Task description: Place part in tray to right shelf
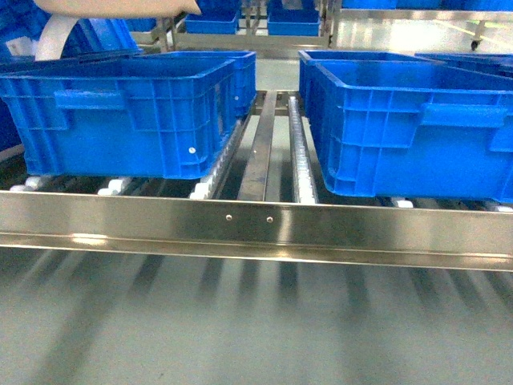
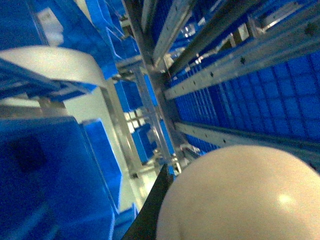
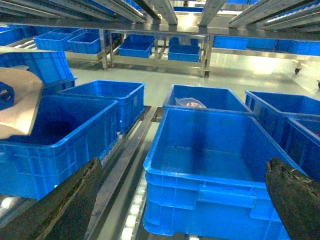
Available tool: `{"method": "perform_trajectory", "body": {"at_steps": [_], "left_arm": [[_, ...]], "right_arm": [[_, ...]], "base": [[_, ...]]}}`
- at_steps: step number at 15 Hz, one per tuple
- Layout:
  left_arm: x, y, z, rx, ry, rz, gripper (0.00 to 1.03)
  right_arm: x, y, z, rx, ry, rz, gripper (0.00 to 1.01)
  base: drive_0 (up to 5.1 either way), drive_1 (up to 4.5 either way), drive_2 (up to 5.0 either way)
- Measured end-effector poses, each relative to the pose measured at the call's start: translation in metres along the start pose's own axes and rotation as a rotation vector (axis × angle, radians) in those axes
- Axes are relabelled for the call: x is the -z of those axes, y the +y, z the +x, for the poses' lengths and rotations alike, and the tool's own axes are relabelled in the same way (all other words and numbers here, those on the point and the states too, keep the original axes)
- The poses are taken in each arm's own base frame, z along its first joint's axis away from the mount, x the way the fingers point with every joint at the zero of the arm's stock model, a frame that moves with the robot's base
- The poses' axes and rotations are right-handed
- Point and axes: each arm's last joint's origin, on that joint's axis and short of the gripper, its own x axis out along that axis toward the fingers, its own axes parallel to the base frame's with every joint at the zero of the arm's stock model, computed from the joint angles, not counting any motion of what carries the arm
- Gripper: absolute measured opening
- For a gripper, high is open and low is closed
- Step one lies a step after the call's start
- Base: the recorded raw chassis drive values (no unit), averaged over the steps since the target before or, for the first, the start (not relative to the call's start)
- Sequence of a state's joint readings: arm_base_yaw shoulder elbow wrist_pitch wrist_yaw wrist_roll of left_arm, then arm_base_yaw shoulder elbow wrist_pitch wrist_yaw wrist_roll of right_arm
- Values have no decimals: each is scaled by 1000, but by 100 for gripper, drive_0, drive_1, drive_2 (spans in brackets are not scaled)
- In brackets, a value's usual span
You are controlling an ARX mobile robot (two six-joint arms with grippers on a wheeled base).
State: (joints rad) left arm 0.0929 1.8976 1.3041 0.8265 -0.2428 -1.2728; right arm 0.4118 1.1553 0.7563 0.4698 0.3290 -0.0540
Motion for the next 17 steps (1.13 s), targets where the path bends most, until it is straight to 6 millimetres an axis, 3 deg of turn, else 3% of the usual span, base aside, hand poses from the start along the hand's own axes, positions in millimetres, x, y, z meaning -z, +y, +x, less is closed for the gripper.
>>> {"method": "perform_trajectory", "body": {"at_steps": [2, 8, 10, 11, 12, 13, 14, 15, 17], "left_arm": [[-4, -7, 16, -58, -70, 71, 12], [10, -13, 55, -212, -213, 351, 12], [20, -48, 67, -131, -242, 619, 12], [23, -45, 65, -129, -225, 648, 12], [12, -33, 44, -127, -178, 582, 12], [-18, -52, -6, -32, -189, 445, 12], [-48, -88, -97, 136, -223, 328, 12], [-57, -95, -134, 169, -221, 305, 12], [-68, -104, -157, 128, -31, 471, 12]], "right_arm": [[0, 0, 0, 0, 0, 0, 98], [0, 0, 0, 0, 0, 0, 98], [0, 0, 0, 0, 0, 0, 98], [0, 0, 0, 0, 0, 0, 98], [0, 0, 0, 0, 0, 0, 98], [0, 0, 0, 0, 0, 0, 98], [0, 0, 0, 0, 0, 0, 98], [1, -1, -1, 20, 33, -2, 95], [9, -8, -8, 51, 57, 0, 84]], "base": [[0, 0, 0], [0, 0, 0], [0, 0, 0], [0, 0, 0], [0, 0, 0], [0, 0, 0], [0, 0, 0], [0, 0, 0], [0, 0, 0]]}}
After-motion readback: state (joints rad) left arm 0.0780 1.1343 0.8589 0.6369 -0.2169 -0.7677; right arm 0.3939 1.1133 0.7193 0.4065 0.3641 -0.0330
